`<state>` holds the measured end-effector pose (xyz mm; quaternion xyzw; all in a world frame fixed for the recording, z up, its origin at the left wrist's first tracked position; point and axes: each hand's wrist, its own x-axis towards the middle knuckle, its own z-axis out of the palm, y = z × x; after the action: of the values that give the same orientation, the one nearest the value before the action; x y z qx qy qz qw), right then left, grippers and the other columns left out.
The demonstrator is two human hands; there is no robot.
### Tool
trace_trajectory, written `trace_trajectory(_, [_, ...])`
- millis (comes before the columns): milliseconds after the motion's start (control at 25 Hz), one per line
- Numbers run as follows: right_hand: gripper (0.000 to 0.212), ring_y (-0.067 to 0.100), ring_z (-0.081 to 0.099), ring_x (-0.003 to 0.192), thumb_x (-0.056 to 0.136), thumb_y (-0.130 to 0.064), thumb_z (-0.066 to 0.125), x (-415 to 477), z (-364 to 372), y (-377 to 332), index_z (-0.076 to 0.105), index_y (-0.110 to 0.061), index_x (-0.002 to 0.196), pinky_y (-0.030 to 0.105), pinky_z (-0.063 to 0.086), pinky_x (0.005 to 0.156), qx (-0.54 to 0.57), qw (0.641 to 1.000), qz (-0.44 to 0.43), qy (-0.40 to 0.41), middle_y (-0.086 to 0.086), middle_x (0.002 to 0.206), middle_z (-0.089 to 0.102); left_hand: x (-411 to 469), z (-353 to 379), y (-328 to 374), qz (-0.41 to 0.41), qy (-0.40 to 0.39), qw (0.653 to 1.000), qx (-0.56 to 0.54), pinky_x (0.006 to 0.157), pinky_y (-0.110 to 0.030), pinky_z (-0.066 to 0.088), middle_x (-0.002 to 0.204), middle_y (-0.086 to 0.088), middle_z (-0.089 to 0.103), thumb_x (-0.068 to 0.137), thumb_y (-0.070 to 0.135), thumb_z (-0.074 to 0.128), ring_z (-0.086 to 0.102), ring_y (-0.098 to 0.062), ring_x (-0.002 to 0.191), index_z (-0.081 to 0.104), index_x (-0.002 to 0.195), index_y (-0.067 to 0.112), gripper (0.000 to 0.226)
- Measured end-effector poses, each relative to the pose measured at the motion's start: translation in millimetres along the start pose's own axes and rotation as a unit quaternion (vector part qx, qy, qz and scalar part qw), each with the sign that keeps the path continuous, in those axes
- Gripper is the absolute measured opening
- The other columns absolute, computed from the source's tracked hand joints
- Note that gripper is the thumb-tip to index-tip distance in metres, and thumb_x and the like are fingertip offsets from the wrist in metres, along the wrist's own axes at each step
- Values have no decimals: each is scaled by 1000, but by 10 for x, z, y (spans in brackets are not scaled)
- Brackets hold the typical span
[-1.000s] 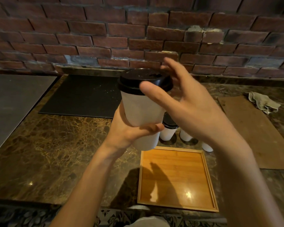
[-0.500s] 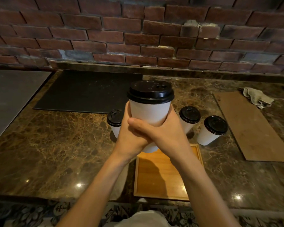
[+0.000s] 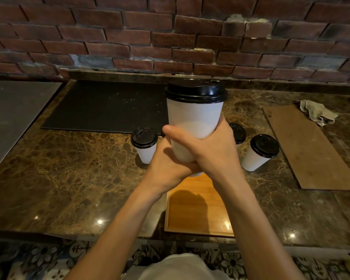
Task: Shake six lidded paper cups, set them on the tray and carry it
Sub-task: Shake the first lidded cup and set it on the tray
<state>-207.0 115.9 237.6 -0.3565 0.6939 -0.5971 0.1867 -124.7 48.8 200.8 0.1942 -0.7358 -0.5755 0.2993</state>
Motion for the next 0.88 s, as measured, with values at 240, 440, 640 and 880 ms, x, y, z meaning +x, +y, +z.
trace_trajectory(240, [80, -4, 64, 94, 51, -51, 84, 29, -134, -27, 53, -30, 122, 13, 54, 70, 18, 998, -11, -63, -14, 104, 65, -43, -56, 5, 2, -35, 998, -48, 71, -12, 50, 91, 16, 70, 61, -11, 81, 67, -1, 89, 61, 99, 20, 53])
trace_trajectory(440, [57, 0, 66, 92, 61, -31, 83, 61, -271, -117, 57, -32, 112, 17, 54, 68, 83, 985, -21, -152, -18, 94, 68, -50, -132, 95, -12, -72, 994, -83, 77, -22, 53, 98, 9, 69, 56, 22, 83, 65, -14, 98, 60, 105, 22, 54])
trace_trajectory(640, [64, 11, 67, 96, 61, -26, 83, 78, -384, -139, 58, -18, 119, 22, 54, 73, 111, 963, -3, -246, -6, 98, 68, -58, -178, 130, -28, -142, 982, -123, 76, -16, 52, 99, 15, 69, 66, 6, 79, 64, -4, 99, 60, 108, 29, 51])
trace_trajectory(880, [66, 12, 67, 99, 61, -34, 80, 90, -409, -85, 58, -19, 121, 24, 54, 76, 87, 963, 21, -252, -1, 105, 69, -74, -107, 99, -22, -103, 986, -126, 74, -15, 51, 95, 14, 71, 61, 12, 80, 66, -3, 93, 59, 107, 21, 52])
